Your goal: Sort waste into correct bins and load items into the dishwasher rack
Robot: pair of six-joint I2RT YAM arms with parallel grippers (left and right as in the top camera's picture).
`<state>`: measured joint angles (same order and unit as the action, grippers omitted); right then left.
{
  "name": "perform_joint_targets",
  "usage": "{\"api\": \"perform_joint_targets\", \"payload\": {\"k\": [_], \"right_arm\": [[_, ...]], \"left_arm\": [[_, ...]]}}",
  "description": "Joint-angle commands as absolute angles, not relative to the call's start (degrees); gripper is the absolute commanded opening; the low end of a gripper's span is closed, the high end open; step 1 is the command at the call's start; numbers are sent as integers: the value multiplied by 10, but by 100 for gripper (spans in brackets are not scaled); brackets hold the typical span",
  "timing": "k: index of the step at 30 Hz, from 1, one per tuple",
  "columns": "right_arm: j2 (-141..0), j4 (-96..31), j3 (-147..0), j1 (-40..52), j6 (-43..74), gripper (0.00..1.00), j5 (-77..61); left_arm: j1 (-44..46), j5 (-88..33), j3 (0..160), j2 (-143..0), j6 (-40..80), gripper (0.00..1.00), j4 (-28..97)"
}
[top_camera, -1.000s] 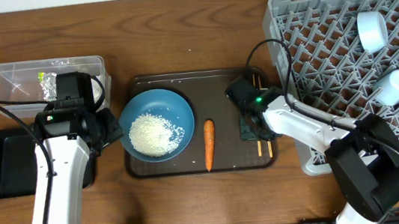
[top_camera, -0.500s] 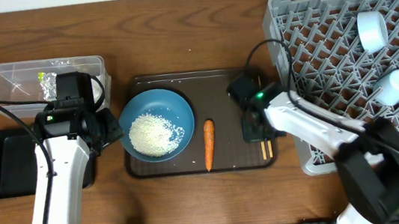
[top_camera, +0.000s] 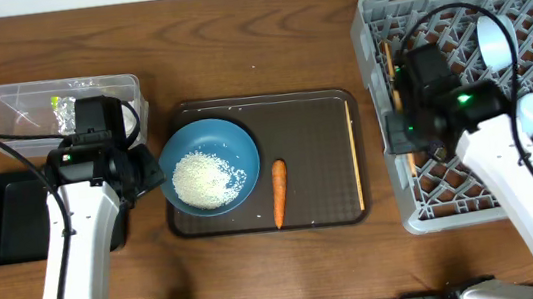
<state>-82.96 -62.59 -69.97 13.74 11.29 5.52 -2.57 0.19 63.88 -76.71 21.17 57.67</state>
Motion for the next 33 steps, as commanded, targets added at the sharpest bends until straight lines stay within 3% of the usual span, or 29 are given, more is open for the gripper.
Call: {"api": "perform_joint_targets", "payload": {"k": [1,16,21,26,29,33], "right_arm": [[-842,-626,-680,115,41,1,58],[-881,-565,-629,104,42,6,60],[-866,-566,-656,106,63,25,55],[-830,-560,-718,115,72,27,-15],[-820,-524,-732,137,72,36,-74],[-834,-500,-723,183,103,37,-74]], "left_arm": [[-28,5,640,-764,217,55,578],[-28,5,640,-764,217,55,578],[-28,5,640,-764,217,55,578],[-28,5,640,-764,217,55,578],[-28,5,640,-764,217,55,578],[-28,5,640,-764,217,56,578]]}}
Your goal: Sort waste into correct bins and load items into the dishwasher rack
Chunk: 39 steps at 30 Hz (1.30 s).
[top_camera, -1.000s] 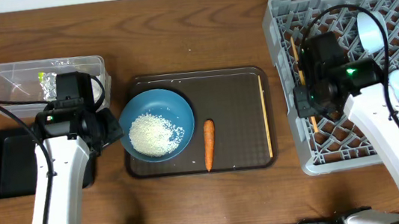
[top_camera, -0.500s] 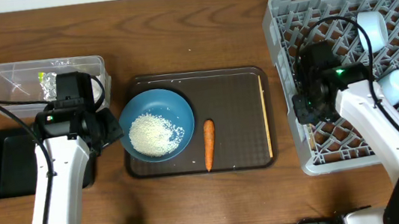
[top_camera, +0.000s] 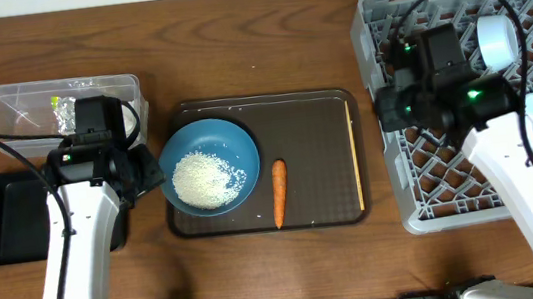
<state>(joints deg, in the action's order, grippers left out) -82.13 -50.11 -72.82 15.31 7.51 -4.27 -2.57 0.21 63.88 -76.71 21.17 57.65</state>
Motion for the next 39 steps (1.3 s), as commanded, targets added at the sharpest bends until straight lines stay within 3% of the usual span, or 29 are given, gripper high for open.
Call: {"api": "perform_joint_targets", "payload": {"k": [1,10,30,32,35,39], "right_arm": [[-844,-497,-717,196,113,37,-65],[-980,-495,-699,270,224,36,61],[-1151,-488,-698,275,257,34,58],[-1153,-488,-698,275,257,31,57],[-1153,-488,-698,275,258,15,57],[-1153,-489,-698,275,262,1,56]], "left_arm": [[-28,4,640,-764,217,56,578],[-28,4,640,-764,217,55,578],[-28,5,640,-764,217,56,578],[-28,5,640,-764,217,56,578],[-28,5,640,-764,217,56,578],[-28,5,640,-764,217,56,578]]}}
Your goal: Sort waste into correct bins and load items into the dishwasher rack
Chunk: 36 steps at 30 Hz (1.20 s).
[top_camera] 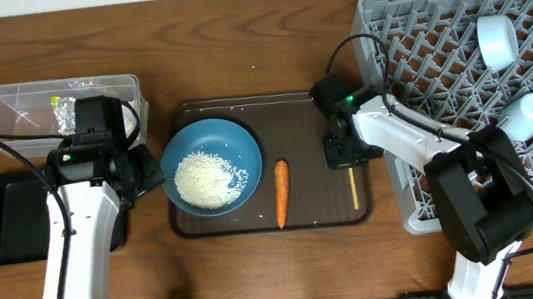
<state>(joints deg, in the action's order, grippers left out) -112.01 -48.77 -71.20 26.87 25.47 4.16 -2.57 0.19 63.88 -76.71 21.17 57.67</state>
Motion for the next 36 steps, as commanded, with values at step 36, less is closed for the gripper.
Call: {"api": "perform_joint_targets", "payload": {"k": [36], "right_arm": [[-870,-593,-680,80,22,1,40]], "left_arm": [[-28,4,640,-764,217,56,578]]}}
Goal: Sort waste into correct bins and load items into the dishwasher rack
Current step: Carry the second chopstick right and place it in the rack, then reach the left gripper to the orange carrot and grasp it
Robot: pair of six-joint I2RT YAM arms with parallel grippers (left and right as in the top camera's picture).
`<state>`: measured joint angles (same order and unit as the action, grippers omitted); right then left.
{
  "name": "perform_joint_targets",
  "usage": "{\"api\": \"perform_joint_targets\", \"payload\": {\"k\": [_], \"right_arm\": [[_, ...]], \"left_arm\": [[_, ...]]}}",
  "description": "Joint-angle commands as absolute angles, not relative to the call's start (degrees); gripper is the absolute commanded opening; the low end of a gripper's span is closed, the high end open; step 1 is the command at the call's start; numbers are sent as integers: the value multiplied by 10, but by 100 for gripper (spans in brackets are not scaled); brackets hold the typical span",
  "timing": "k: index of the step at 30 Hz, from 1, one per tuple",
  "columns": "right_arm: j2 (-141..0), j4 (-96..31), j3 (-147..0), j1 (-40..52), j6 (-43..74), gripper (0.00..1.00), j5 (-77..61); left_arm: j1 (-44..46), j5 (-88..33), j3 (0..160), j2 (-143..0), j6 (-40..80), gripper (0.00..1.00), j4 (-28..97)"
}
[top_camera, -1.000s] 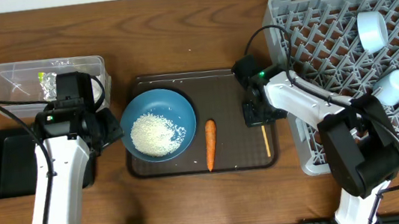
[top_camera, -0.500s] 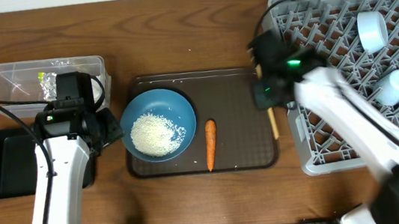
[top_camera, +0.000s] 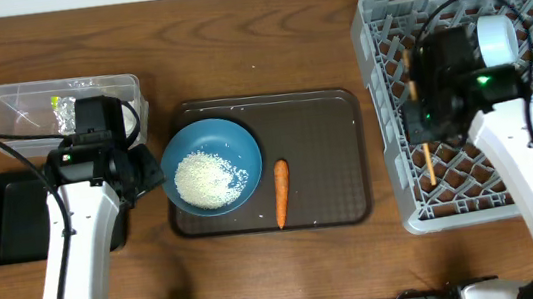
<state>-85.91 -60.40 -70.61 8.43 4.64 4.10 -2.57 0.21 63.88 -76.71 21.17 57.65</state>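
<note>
A blue bowl (top_camera: 236,143) holding white rice (top_camera: 210,179) sits at the left of the dark tray (top_camera: 322,153), with a carrot (top_camera: 279,191) beside it. My left gripper (top_camera: 151,173) is at the bowl's left rim and looks shut on it. Over the left part of the grey dishwasher rack (top_camera: 379,76), my right gripper (top_camera: 418,122) is shut on a wooden chopstick (top_camera: 428,166). The chopstick runs lengthwise along the rack, and its fingers are mostly hidden under the wrist.
A clear plastic container (top_camera: 20,107) with a bit of wrapper stands at the back left. A black bin (top_camera: 13,224) lies in front of it. A white cup (top_camera: 495,38) and a pale bottle lie in the rack's right part.
My right gripper was down on the chopstick at the tray's right edge. It is now over the rack's left part with the chopstick in it. The tray's right side holds nothing. The left arm is unchanged.
My right gripper was first over the rack's left edge with a chopstick showing beneath it, while another lay on the tray's right side. Then it was higher over the rack, then down at the tray's chopstick, and now over the rack with it. The left gripper stayed at the bowl.
</note>
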Motion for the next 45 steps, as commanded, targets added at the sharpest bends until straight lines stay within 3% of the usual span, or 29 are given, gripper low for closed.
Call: {"api": "perform_joint_targets", "payload": {"k": [1,5,11,13,21,24,28,36,45], "right_arm": [[-873,-580,-666,80,23,1,39],[-881,-545,-638,82,23,2,19],[-881,-506,-632,83,27,12,20],[-879,-507,-640,83,34,15,20],[-791,-558,-697,77,72,19,51],[-736,-557,-698,67,73,46,50],[-690,-573,-698,55,72,59,49],[-683,-612,-693,39,72,60,49],[-699,-612,-690,39,72,60,49]], "left_arm": [[-28,4,640,-764,217,55,578],[-28,4,640,-764,217,55,578],[-28,-5,640,-764,217,56,578],[-28,-24,640,-764,217,63,578],[5,-41,640,-764,216,68,577],[47,-41,640,-764,217,69,566],[119,-41,640,-765,217,69,540],[265,-41,640,-807,248,69,495],[368,-41,640,-907,248,69,446]]}}
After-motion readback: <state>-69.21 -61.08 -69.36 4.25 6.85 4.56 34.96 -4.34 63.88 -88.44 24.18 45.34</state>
